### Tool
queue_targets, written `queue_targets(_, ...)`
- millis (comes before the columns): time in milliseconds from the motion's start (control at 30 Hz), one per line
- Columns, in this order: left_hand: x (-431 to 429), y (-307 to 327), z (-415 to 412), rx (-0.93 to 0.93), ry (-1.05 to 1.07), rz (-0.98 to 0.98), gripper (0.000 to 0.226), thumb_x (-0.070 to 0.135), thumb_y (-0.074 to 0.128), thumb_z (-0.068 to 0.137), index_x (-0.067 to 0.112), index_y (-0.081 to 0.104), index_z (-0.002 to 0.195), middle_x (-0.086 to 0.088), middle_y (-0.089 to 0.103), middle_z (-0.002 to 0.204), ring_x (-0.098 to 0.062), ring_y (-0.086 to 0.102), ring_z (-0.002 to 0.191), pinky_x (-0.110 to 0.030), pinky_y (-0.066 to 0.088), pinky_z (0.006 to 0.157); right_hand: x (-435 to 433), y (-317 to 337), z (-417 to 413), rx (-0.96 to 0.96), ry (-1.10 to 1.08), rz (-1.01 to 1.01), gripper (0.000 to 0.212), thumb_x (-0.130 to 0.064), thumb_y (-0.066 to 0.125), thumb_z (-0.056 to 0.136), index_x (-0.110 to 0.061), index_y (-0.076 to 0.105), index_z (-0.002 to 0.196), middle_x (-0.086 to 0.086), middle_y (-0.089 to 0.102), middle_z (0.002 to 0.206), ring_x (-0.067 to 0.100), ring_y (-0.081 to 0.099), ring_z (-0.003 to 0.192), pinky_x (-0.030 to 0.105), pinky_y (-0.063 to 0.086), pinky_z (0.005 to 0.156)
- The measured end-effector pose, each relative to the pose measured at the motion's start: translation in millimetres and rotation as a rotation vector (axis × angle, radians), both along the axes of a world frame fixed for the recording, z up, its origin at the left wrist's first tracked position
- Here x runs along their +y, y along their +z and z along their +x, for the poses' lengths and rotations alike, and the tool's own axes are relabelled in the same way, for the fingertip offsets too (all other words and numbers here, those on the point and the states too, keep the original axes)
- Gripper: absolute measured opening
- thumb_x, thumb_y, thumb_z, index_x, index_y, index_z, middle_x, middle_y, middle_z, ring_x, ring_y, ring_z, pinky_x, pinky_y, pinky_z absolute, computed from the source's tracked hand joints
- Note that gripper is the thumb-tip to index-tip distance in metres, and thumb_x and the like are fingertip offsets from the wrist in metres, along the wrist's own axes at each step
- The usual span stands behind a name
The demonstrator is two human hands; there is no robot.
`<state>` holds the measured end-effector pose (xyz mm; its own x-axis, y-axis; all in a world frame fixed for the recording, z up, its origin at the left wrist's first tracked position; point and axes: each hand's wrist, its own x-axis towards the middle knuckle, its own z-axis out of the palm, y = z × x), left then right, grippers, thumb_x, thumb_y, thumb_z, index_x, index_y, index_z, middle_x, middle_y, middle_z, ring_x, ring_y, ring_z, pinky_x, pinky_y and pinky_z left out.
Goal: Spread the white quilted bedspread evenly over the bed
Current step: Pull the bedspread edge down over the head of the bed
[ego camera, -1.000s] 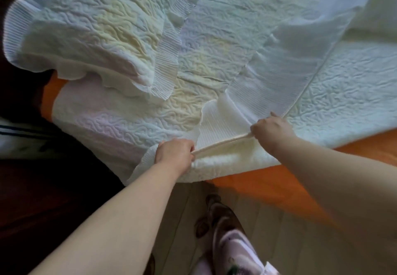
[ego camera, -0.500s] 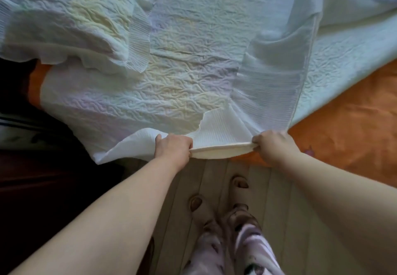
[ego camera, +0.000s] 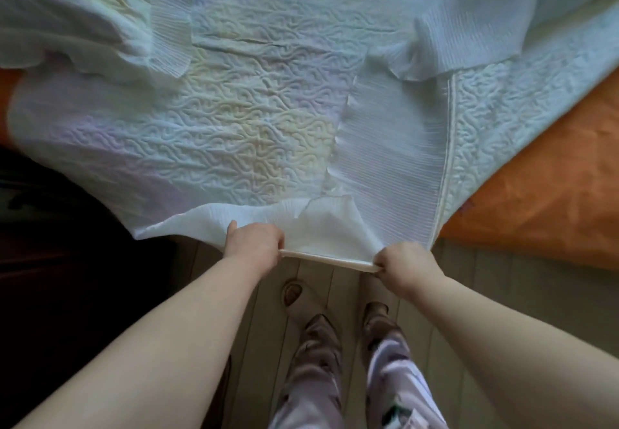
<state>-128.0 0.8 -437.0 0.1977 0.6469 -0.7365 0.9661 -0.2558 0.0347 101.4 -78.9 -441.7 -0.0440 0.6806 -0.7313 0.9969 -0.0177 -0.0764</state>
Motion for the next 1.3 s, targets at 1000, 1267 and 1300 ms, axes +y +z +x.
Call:
queue_targets(1000,65.9,38.8,103.5,-0.240,0.302,-0.032,0.017,0.026,0.062,0.088,0.024,0.075,0.099,-0.002,0.072,0.108,-0.021,0.064,0.105,-0.028,0.048,0.086,110.2,22.5,80.2,0.128,-0.111,0.244,0.036,-0.013,0.042,0.096,-0.029,0.064,0.119,0.003,0.063,0.123,0.027,0.059,0.113,0.036,0.049,0.088)
queue_targets(1267,93.2,9.2,206.6,-0.317,0.380,-0.022,0.022,0.030,0.060,0.089,0.018,0.075,0.101,-0.008,0.073,0.106,-0.025,0.065,0.104,-0.031,0.050,0.088,176.0,5.7,163.4,0.146,-0.055,0.354,0.035,-0.014,0.046,0.093,-0.032,0.065,0.116,0.004,0.062,0.121,0.030,0.060,0.111,0.038,0.050,0.086)
queue_targets(1300,94.3,5.0,217.8,-0.330,0.407,-0.014,0.022,0.033,0.061,0.089,0.018,0.075,0.098,-0.007,0.073,0.104,-0.025,0.065,0.103,-0.031,0.051,0.088,181.6,2.3,171.7,0.159,-0.036,0.373,0.034,-0.014,0.047,0.092,-0.032,0.065,0.115,0.003,0.063,0.119,0.030,0.061,0.110,0.038,0.051,0.086)
